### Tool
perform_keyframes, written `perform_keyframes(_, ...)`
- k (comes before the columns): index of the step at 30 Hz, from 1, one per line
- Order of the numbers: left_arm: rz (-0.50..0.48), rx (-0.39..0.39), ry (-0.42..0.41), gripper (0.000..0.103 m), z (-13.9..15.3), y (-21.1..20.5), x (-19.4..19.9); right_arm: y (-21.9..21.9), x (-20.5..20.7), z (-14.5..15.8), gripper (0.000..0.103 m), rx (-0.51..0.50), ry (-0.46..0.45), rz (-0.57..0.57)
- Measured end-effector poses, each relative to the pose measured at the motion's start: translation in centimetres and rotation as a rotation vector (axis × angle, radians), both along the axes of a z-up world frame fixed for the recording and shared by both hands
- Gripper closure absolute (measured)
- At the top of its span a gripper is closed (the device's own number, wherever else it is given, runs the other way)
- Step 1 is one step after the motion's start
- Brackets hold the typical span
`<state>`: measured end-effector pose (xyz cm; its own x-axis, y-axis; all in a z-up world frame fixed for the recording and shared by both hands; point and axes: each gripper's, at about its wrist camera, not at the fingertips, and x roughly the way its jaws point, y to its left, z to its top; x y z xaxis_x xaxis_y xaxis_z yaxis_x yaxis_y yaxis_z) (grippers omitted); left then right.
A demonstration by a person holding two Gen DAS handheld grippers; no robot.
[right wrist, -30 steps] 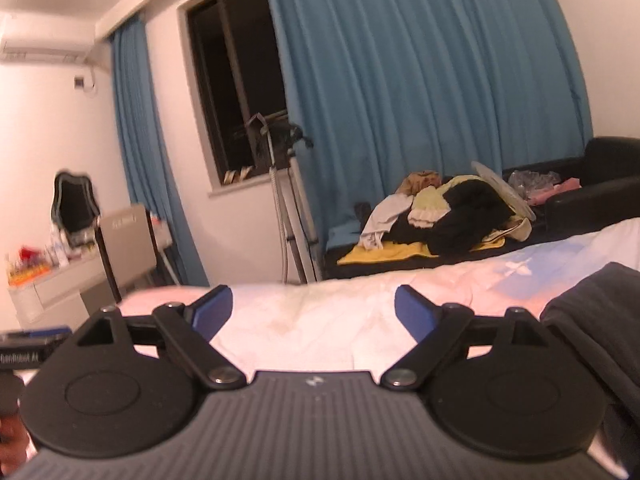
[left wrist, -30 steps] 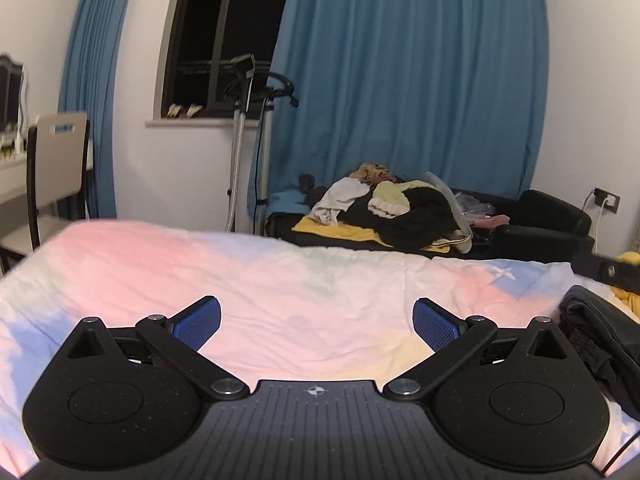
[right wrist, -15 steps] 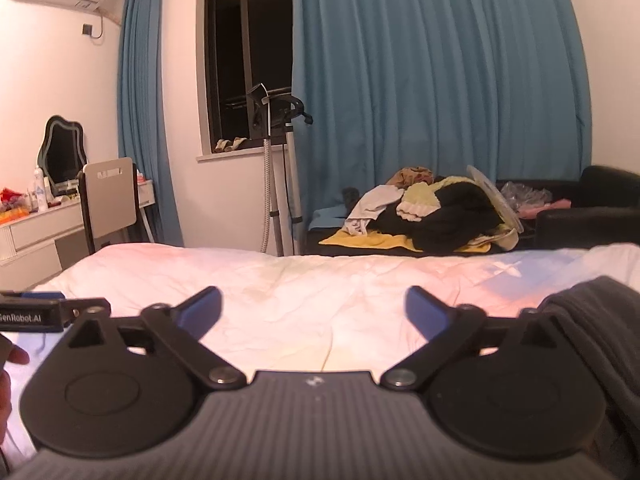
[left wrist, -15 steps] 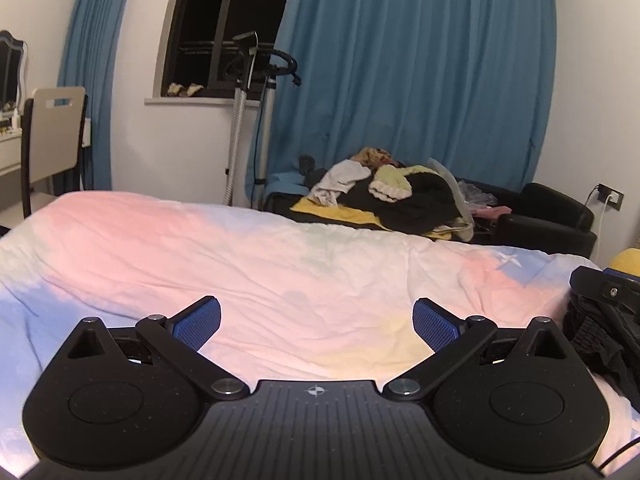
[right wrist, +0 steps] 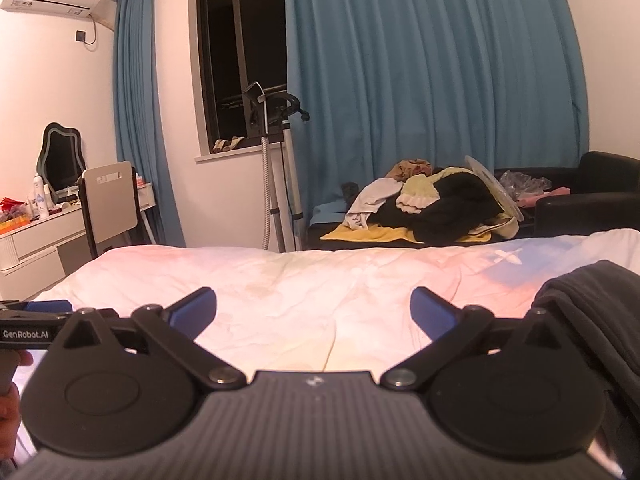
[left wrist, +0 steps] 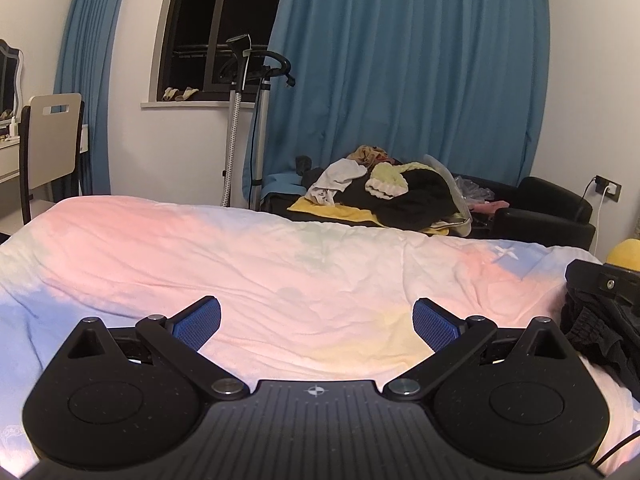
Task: Fold clothes
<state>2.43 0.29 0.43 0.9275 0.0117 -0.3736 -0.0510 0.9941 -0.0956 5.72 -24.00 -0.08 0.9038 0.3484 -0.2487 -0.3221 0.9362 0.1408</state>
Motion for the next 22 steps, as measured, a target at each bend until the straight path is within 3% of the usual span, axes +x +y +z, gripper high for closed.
perform_keyframes(22, 0.016, 0.021, -0.024, 0.000, 0.71, 0.18, 0.11, -0.13, 0.12, -0.43, 0.000, -0.008, 0.017, -0.020)
